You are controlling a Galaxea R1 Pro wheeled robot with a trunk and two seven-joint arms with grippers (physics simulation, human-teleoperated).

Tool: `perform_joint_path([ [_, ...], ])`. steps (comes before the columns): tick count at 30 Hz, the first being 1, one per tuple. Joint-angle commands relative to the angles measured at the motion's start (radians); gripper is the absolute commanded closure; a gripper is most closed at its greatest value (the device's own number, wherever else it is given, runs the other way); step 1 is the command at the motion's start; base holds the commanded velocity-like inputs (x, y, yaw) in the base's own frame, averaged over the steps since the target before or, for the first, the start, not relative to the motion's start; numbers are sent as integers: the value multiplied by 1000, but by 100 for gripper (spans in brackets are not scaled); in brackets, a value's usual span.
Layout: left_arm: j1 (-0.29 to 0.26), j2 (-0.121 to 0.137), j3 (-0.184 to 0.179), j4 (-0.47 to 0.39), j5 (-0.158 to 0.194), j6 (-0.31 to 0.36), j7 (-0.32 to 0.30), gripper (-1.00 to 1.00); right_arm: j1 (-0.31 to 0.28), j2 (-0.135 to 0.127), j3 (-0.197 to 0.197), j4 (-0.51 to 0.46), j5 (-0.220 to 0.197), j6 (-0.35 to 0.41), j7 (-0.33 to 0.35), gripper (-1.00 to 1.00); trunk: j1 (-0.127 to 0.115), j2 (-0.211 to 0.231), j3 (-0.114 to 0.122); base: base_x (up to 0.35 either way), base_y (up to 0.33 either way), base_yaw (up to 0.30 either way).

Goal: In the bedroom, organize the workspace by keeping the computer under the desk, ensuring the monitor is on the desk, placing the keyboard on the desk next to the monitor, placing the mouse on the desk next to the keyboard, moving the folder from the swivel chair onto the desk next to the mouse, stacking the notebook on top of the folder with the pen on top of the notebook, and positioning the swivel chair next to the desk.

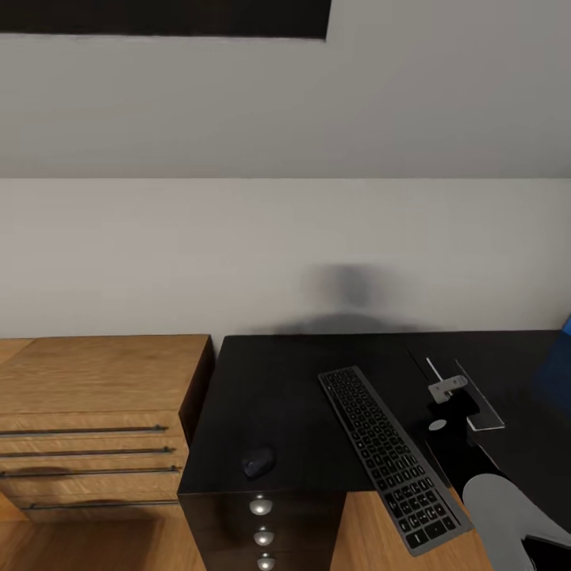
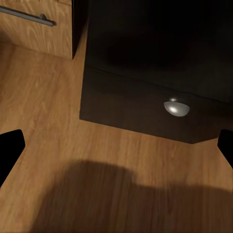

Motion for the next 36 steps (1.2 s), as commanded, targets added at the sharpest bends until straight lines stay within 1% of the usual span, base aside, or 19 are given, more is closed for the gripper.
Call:
perform_joint_path([
  [1,-1,0,-3,2,11,-3,-8,-100,-1,0,-1,8,12,7,0,100,0,-1,-1,126,3,0],
  [10,-1,0,-3,2,11,-3,-9,-100,-1,-3,-10,27,11,5,0,100,0,-1,-1,99,1,0],
  [14,0,0,-3,2,11,-3,-8,-100,-1,-15,-14,29,10,3,3,100,0,-1,-1,13,0,0],
  [17,0,-1,-4,2,11,-3,-8,-100,0,-25,-16,43,9,-20,4,100,0,-1,-1,4,-23,0],
  [20,0,-1,-4,2,11,-3,-8,-100,0,-28,-16,65,10,-51,1,100,0,-1,-1,2,-122,0],
  [24,0,-2,-4,2,11,-3,-8,-100,0,-30,-16,79,10,-71,4,100,0,-1,-1,1,-100,0],
  [36,-1,-2,-3,2,11,-4,-8,-100,0,-27,-16,84,10,-79,3,100,0,-1,-1,0,-9,0],
])
